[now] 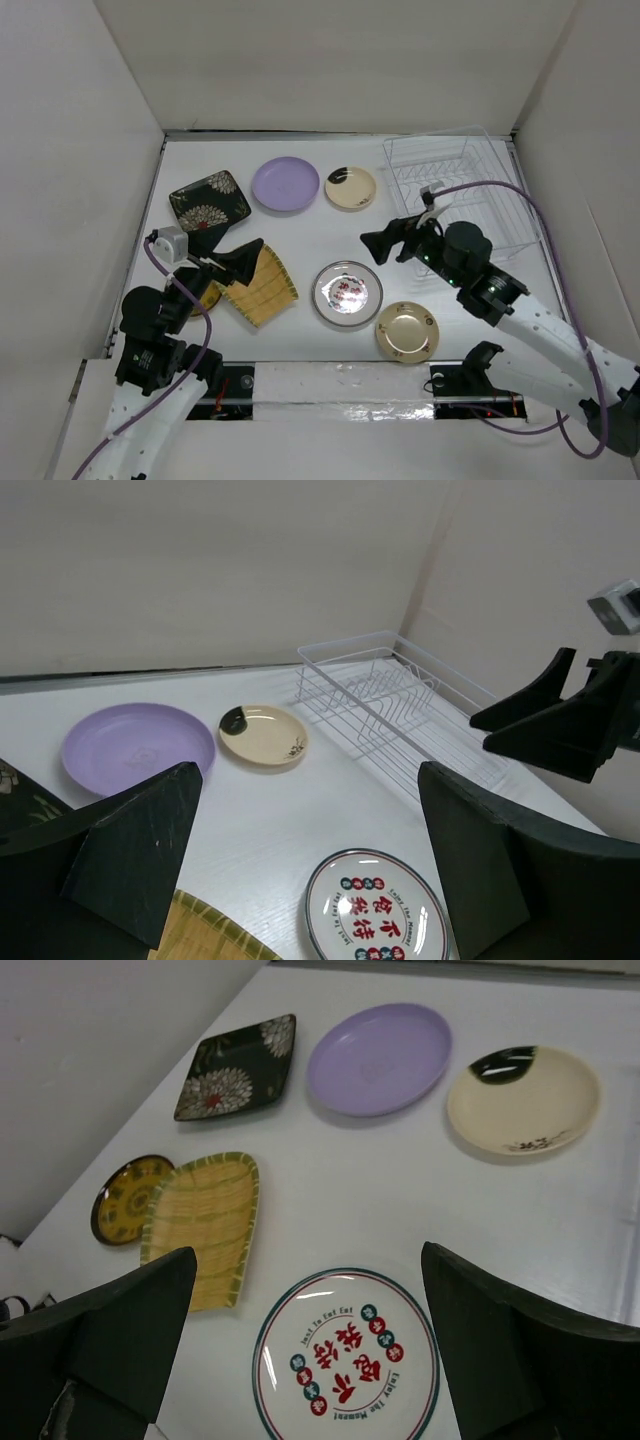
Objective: Load the plates into the dish rack
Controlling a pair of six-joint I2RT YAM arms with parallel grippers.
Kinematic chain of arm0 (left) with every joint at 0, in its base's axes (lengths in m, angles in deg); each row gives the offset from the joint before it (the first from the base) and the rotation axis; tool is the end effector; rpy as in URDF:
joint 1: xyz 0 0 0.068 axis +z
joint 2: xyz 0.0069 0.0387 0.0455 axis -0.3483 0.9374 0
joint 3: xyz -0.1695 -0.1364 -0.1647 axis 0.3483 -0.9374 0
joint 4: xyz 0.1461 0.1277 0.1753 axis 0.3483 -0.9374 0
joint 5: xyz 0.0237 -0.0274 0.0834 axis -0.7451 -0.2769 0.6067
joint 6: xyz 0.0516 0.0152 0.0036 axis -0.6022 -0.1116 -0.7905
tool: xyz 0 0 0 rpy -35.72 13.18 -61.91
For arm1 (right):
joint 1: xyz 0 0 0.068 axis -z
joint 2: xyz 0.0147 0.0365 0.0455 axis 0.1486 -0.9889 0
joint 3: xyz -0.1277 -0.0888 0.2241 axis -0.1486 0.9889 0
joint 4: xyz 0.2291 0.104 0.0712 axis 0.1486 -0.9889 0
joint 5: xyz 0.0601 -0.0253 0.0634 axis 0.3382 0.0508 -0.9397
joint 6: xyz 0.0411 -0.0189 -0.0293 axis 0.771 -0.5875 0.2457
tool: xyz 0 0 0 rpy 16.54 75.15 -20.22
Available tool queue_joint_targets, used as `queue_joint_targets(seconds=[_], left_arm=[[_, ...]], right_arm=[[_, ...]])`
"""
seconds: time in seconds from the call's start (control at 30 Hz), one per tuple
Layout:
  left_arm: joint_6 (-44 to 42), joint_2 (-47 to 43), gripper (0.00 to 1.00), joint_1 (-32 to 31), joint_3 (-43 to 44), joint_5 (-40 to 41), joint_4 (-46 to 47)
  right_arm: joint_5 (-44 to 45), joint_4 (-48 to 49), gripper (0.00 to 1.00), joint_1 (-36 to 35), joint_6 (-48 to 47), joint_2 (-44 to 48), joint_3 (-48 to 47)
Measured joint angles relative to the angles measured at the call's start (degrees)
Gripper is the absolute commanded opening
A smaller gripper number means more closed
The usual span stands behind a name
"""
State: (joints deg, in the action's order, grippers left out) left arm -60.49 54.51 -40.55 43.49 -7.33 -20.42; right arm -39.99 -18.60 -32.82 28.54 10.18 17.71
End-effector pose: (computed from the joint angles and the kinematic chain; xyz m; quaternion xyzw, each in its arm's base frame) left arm 0.0712 -0.0350 0.3627 0.1188 0.5567 -0.3135 0.7600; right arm 0.1528 0.1310 0.3367 -0.1231 0.7336 0.3111 0.5915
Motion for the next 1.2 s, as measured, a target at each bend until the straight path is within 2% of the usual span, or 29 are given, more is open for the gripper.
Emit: queue_joint_targets(seconds=[0.07, 0.1, 0.13, 0.17, 0.2, 0.23, 0.33, 0.4, 0.43, 0.47, 0.5, 0.53, 0.6, 0.7, 0.87, 0.97, 1.07, 1.1, 1.13, 1.2], left_arm=[[0.0, 0.7, 0.87, 0.0, 0.0, 0.5, -0.2], [0.0, 0.9, 0.85, 0.0, 0.0, 0.8, -0.2], [-0.1, 1.1, 0.84, 0.0, 0.0, 1.1, -0.4], [-0.3, 1.2, 0.80, 0.0, 0.0, 1.5, -0.5], [-0.4, 1.5, 0.74, 0.0, 0.0, 1.8, -0.6], [-0.5, 1.8, 0.74, 0.0, 0.0, 2.1, -0.7], [-0.9, 2.9, 0.61, 0.0, 0.0, 2.8, -1.0], [-1.0, 3.5, 0.30, 0.0, 0.0, 3.2, -1.0], [-0.9, 3.7, 0.05, 0.0, 0.0, 3.4, -1.1], [-0.9, 3.8, 0.00, 0.0, 0.0, 3.6, -1.2], [-1.4, 3.9, 0.00, 0.0, 0.0, 3.8, -1.2], [-1.6, 3.9, 0.00, 0.0, 0.0, 4.3, -1.3], [-1.6, 4.0, 0.00, 0.0, 0.0, 5.3, -1.5], [-1.6, 4.3, 0.00, 0.0, 0.0, 6.5, -1.6], [-1.6, 4.5, 0.01, 1.7, 0.0, 6.6, -1.8], [-1.6, 4.7, 0.05, 1.9, 0.0, 6.6, -1.8], [-1.6, 5.1, 0.07, 1.9, 0.0, 6.5, -1.9], [-1.6, 5.1, 0.07, 1.9, 0.0, 6.5, -1.9], [-1.6, 5.1, 0.07, 1.9, 0.0, 6.4, -1.9], [-1.6, 4.8, 0.08, 1.9, 0.0, 6.3, -1.9]], right_arm=[[-2.4, 2.5, 1.00, -0.7, 0.2, -4.0, 0.1], [-3.6, 4.1, 0.94, -1.0, 0.5, -6.7, 0.1], [-4.9, 5.2, 0.79, -1.3, 0.7, -9.2, 0.1], [-6.0, 6.3, 0.58, -1.6, 0.7, -11.6, 0.1], [-6.9, 7.6, 0.15, -1.7, 0.8, -13.7, 0.1], [-8.2, 9.3, 0.00, -2.3, 1.1, -16.9, 0.0], [-9.9, 12.1, 0.00, -4.1, 1.7, -25.8, -1.6], [-10.2, 13.7, 0.00, -5.4, 1.7, -30.8, -2.9], [-10.3, 14.6, 0.05, -6.0, 1.9, -33.4, -3.8], [-10.3, 15.1, 0.18, -6.4, 2.1, -35.6, -4.7], [-10.3, 15.4, 0.43, -6.7, 2.5, -37.8, -6.1], [-10.3, 15.8, 0.53, -6.8, 3.1, -40.2, -7.4], [-10.3, 17.2, 0.67, -7.3, 3.7, -44.6, -9.9], [-10.7, 18.5, 0.70, -7.6, 4.7, -50.5, -12.8], [-13.6, 19.1, 0.69, -9.5, 6.4, -60.0, -17.5], [-15.9, 19.5, 0.65, -11.6, 7.5, -65.0, -20.4], [-17.7, 20.6, 0.49, -13.0, 8.9, -67.8, -21.9], [-18.1, 20.9, 0.31, -13.2, 9.3, -68.2, -22.1], [-18.2, 21.0, 0.19, -13.3, 9.9, -68.4, -22.1], [-19.2, 22.9, 0.02, -12.8, 13.0, -68.4, -22.0]])
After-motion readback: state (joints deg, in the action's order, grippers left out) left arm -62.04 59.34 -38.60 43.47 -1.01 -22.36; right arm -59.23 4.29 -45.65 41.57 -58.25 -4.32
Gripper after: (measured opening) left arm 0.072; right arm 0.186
